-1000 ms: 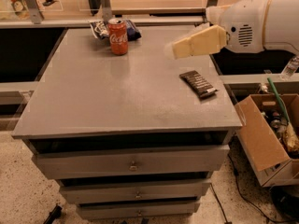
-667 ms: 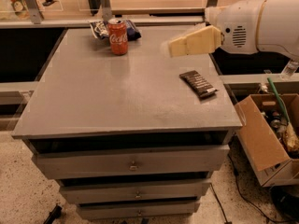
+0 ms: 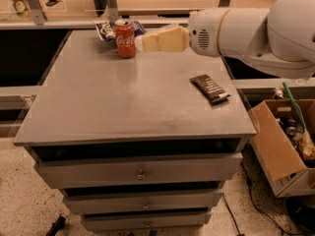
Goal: Move blue plastic bottle near blue chip bag
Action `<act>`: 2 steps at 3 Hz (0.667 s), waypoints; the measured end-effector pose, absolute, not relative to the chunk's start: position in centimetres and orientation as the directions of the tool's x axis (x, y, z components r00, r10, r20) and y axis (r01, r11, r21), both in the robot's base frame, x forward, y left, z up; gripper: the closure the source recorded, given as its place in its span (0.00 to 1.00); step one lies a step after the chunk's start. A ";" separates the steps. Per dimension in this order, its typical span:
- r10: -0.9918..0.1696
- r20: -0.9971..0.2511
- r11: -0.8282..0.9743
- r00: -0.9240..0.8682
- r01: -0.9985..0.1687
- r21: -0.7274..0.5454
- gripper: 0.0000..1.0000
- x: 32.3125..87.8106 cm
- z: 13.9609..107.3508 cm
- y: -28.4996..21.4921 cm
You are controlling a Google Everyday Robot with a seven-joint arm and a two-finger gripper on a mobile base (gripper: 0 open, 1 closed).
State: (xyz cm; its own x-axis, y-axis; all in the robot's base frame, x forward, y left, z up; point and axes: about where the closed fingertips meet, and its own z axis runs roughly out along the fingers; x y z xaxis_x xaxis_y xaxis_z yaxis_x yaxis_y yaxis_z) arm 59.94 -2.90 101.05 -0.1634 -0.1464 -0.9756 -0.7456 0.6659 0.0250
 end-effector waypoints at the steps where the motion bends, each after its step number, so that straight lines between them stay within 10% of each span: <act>1: -0.128 -0.975 0.703 -0.180 -0.710 0.039 0.00 63.2 99.9 -0.3; 2: -0.142 -0.970 0.733 -0.198 -0.680 0.032 0.00 66.2 99.0 2.0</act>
Offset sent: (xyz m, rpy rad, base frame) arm 0.1162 0.0831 -0.0389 -0.0538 0.0711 -0.1501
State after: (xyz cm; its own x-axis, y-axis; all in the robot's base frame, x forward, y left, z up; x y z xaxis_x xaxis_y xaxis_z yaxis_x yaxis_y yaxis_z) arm 66.17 1.96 99.01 -0.1981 -0.1418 -0.9699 -0.6798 0.7328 0.0317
